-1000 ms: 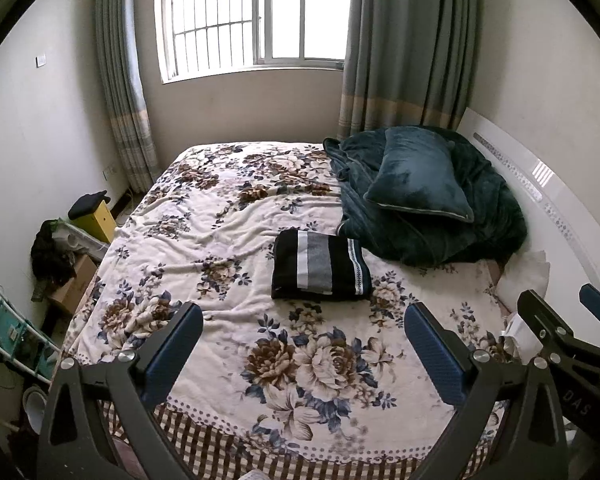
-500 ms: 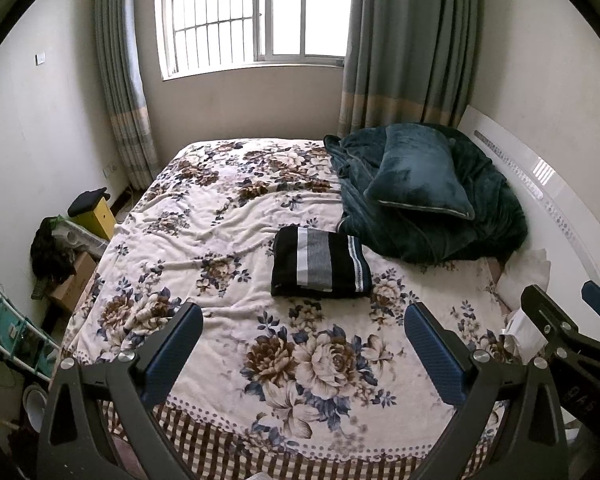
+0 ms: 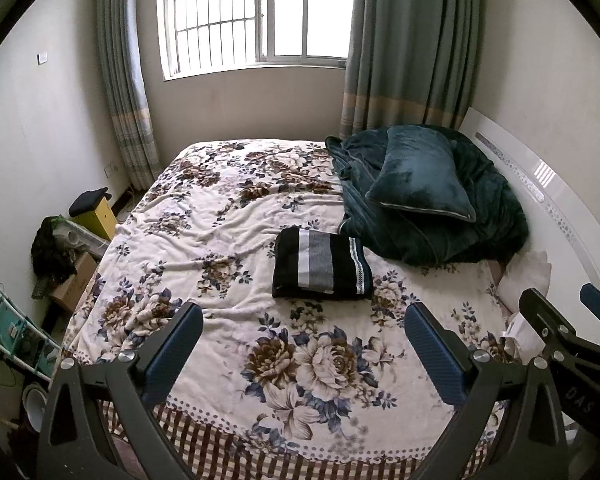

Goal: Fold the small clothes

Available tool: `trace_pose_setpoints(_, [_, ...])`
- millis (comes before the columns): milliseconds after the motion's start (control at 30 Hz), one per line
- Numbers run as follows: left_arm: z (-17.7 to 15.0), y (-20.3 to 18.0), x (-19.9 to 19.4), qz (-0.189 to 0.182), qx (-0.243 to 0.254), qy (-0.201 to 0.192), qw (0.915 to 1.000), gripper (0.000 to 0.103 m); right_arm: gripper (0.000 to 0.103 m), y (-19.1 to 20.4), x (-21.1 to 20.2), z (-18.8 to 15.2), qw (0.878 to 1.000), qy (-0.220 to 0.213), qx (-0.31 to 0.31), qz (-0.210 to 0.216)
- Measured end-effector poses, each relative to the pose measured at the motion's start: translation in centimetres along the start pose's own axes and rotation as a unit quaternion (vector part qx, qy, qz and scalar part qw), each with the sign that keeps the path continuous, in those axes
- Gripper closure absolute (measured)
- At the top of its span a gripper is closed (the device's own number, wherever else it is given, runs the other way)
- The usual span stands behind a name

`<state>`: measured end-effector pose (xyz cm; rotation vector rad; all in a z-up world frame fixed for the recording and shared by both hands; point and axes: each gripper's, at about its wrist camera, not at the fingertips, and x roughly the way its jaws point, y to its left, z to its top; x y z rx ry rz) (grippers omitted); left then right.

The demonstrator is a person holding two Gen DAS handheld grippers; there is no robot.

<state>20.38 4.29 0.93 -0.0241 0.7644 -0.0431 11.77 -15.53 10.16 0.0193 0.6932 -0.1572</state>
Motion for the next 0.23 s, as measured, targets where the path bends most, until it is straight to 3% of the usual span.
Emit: trace_pose_setpoints(233, [0.1,0.21,0.24,0.0,-0.002,-0.001,1.0,0.0,0.0,0.01,0.0,0.03,1.0,0.0,0.0,0.0])
